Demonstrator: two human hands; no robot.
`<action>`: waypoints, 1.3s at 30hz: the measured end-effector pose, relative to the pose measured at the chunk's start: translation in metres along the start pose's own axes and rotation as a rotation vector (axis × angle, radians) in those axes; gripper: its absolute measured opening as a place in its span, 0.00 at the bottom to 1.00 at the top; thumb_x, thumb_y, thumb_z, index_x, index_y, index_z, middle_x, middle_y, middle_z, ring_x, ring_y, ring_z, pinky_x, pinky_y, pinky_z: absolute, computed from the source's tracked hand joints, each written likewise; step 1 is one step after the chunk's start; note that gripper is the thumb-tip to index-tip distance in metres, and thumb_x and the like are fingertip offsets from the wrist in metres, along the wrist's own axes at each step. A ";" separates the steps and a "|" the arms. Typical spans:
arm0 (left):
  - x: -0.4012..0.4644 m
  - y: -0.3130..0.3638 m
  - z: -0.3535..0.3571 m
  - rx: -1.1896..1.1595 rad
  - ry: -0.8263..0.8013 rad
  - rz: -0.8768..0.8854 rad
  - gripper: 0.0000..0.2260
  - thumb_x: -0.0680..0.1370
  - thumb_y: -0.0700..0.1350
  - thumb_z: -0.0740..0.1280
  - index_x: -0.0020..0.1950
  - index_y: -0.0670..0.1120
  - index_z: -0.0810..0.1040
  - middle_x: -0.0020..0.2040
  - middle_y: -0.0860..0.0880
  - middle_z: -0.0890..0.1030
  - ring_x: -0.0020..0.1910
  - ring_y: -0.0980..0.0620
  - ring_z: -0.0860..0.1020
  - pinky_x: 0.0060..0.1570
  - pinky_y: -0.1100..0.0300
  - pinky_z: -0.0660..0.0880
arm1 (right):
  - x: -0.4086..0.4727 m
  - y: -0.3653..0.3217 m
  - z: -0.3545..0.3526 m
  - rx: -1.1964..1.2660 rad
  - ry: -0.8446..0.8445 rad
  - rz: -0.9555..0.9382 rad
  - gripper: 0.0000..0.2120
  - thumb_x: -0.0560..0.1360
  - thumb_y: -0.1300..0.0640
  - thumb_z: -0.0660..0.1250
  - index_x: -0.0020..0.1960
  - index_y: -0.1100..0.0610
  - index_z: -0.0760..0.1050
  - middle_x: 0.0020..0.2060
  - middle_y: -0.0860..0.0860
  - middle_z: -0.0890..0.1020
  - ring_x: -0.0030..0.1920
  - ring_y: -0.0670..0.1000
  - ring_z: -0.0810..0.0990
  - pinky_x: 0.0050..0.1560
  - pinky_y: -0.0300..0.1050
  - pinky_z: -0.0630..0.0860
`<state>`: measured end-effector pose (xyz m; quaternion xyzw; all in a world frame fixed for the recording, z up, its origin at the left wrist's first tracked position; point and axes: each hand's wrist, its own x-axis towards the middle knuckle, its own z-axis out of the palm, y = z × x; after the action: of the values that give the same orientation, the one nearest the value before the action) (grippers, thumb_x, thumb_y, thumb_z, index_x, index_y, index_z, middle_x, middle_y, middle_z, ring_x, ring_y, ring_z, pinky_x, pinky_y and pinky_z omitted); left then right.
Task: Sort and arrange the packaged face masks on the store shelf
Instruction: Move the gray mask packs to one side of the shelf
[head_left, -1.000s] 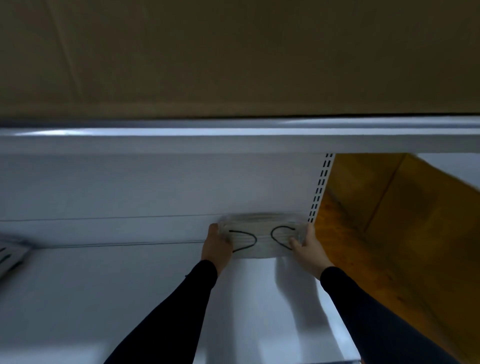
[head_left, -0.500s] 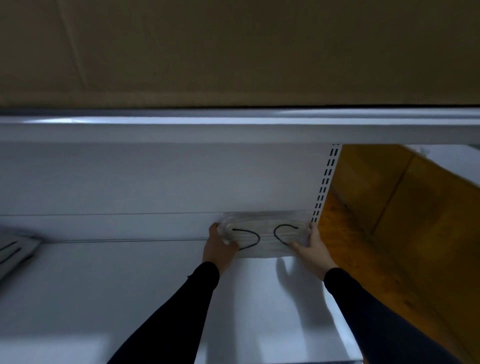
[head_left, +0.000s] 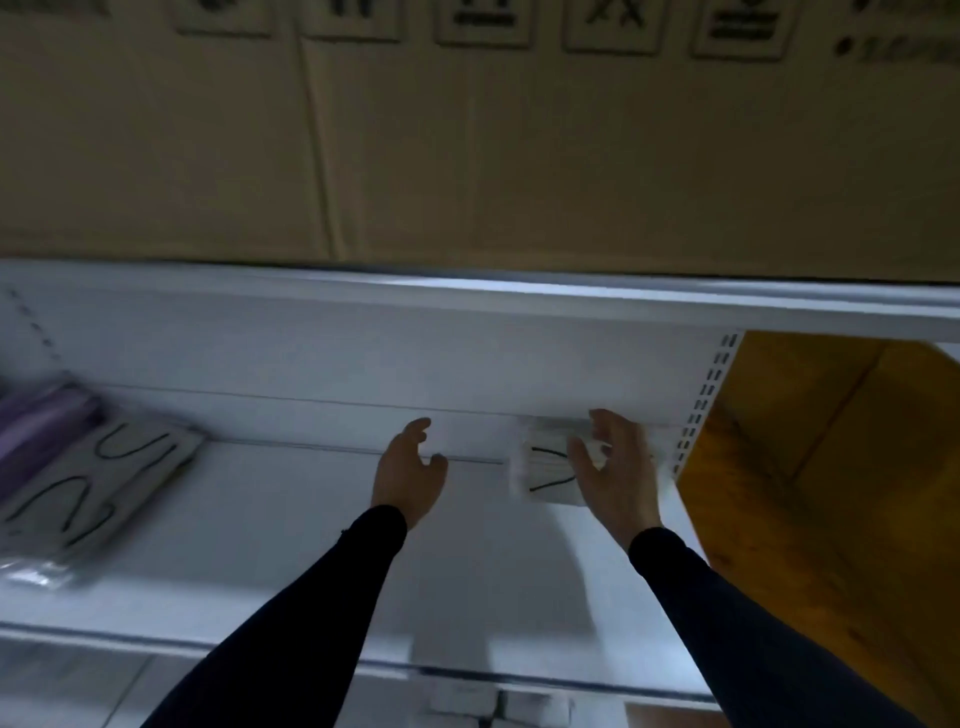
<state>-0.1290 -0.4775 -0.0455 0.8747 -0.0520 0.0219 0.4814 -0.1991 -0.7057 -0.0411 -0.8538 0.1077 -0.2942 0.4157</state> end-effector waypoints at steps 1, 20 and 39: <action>-0.002 -0.006 -0.017 0.008 0.031 -0.011 0.22 0.78 0.41 0.65 0.72 0.48 0.68 0.66 0.46 0.74 0.58 0.53 0.73 0.56 0.67 0.65 | -0.003 -0.011 0.016 0.018 -0.037 -0.047 0.19 0.75 0.53 0.70 0.63 0.56 0.73 0.53 0.51 0.74 0.52 0.52 0.77 0.54 0.47 0.76; -0.012 -0.196 -0.343 0.434 0.216 -0.271 0.29 0.72 0.54 0.61 0.70 0.41 0.71 0.66 0.39 0.75 0.64 0.38 0.74 0.61 0.52 0.72 | -0.120 -0.249 0.295 0.035 -0.943 0.057 0.21 0.81 0.48 0.59 0.73 0.51 0.66 0.70 0.49 0.69 0.68 0.49 0.71 0.64 0.40 0.68; 0.042 -0.212 -0.351 0.468 -0.228 -0.190 0.30 0.75 0.46 0.68 0.75 0.44 0.61 0.70 0.41 0.71 0.69 0.44 0.69 0.65 0.57 0.67 | -0.149 -0.300 0.395 0.030 -0.929 0.224 0.11 0.80 0.55 0.55 0.48 0.53 0.76 0.43 0.50 0.81 0.39 0.46 0.78 0.35 0.36 0.71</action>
<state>-0.0598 -0.0710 -0.0320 0.9599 -0.0170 -0.1104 0.2571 -0.1030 -0.1972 -0.0611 -0.8720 -0.0025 0.1636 0.4613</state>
